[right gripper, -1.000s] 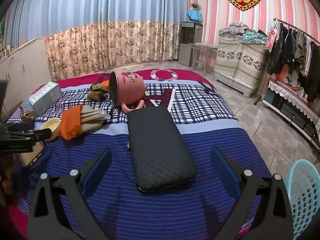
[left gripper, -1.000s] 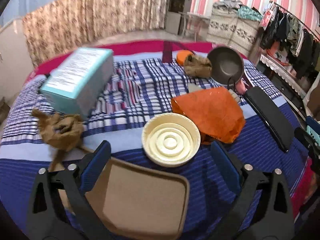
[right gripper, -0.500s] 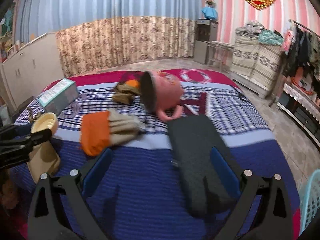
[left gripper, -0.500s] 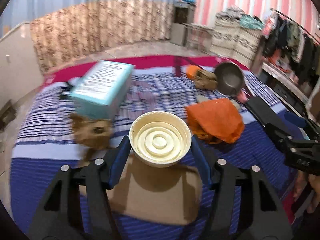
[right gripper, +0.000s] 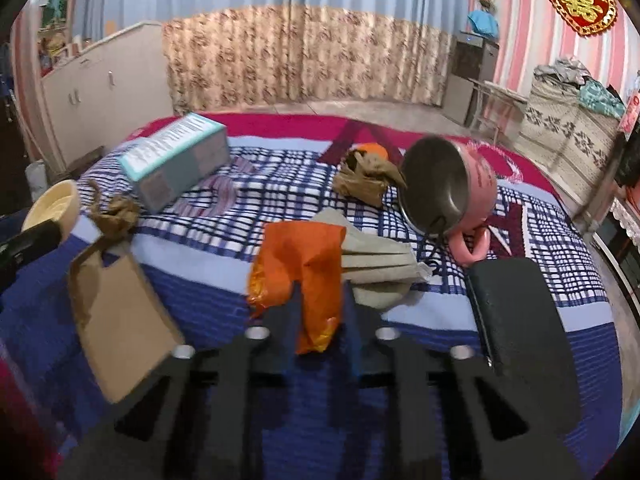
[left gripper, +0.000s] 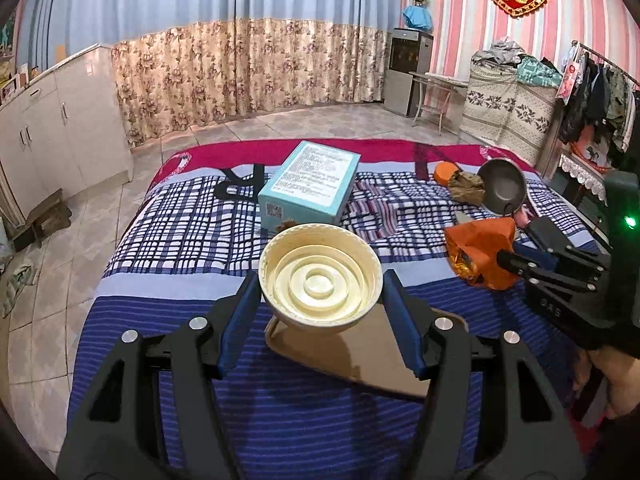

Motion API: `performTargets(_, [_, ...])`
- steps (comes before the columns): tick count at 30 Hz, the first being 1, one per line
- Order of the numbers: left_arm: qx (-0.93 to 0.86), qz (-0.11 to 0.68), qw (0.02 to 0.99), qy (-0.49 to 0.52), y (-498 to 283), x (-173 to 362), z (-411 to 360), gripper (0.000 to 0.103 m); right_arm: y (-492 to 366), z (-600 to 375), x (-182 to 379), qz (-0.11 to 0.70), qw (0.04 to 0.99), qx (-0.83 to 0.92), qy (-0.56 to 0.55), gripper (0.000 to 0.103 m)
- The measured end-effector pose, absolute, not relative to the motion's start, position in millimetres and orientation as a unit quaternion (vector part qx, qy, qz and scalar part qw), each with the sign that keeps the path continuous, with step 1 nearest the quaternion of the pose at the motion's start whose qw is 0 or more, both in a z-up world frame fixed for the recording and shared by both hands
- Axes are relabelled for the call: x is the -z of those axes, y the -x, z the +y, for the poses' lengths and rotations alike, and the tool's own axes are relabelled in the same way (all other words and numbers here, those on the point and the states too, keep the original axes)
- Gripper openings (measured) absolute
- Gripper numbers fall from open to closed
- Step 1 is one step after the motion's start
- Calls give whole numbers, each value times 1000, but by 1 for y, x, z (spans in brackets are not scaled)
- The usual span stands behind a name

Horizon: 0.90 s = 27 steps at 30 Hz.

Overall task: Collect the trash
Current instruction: 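Grasp the cream round lid with the left tool while the right tool grasps the orange cloth, then carry the cream lid and orange cloth in both tools over the basket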

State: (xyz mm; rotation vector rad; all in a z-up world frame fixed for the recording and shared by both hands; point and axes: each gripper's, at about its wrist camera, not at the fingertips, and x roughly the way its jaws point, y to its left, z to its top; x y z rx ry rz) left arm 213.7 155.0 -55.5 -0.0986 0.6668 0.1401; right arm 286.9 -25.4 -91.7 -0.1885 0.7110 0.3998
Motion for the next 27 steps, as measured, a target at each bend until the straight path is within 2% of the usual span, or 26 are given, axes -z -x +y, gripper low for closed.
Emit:
performTargets(2, [-63, 320, 944, 49, -211, 50, 149, 61, -276, -36, 83, 336, 916, -202, 82, 8])
performTargets(9, [-31, 295, 954, 40, -206, 27, 109, 61, -234, -112, 36, 291, 937, -190, 30, 8])
performTargets(15, [20, 273, 961, 23, -207, 8, 51, 61, -187, -201, 6, 251, 961, -113, 22, 8])
performTargets(27, [129, 259, 957, -3, -206, -2, -88, 61, -120, -368, 13, 240, 969, 47, -38, 8])
